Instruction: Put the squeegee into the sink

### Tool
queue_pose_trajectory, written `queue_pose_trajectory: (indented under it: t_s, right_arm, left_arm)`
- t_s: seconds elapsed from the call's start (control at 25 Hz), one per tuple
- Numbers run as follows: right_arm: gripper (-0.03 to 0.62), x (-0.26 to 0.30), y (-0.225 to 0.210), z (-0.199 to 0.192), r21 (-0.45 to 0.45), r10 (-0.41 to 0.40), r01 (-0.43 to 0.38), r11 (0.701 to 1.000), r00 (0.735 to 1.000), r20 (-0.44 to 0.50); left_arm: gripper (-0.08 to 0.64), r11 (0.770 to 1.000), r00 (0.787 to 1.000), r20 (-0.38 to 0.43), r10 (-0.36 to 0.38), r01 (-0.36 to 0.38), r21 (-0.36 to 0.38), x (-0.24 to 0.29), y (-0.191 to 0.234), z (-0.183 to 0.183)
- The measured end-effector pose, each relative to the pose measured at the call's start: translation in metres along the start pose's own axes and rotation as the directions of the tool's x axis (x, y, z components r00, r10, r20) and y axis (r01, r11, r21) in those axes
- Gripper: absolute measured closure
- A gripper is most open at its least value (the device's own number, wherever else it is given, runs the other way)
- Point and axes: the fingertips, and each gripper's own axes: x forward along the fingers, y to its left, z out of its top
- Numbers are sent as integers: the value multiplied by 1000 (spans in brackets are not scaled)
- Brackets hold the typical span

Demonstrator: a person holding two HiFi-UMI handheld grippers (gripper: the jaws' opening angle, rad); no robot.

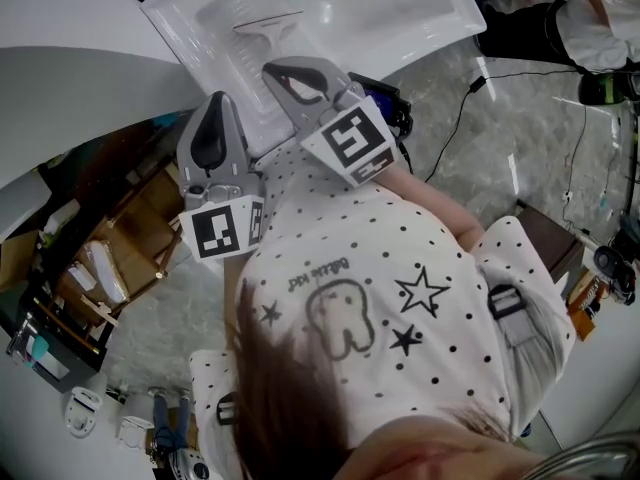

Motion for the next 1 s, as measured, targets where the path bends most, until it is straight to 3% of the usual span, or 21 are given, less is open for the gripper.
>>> queue_pose_trajectory:
  t_s: [1.0]
  right_arm:
    - [595, -2, -8, -1, 24, -5, 5, 1000, 1000, -4]
  left_arm:
    - [565, 1000, 1000, 4, -6, 6, 3, 6, -4, 3]
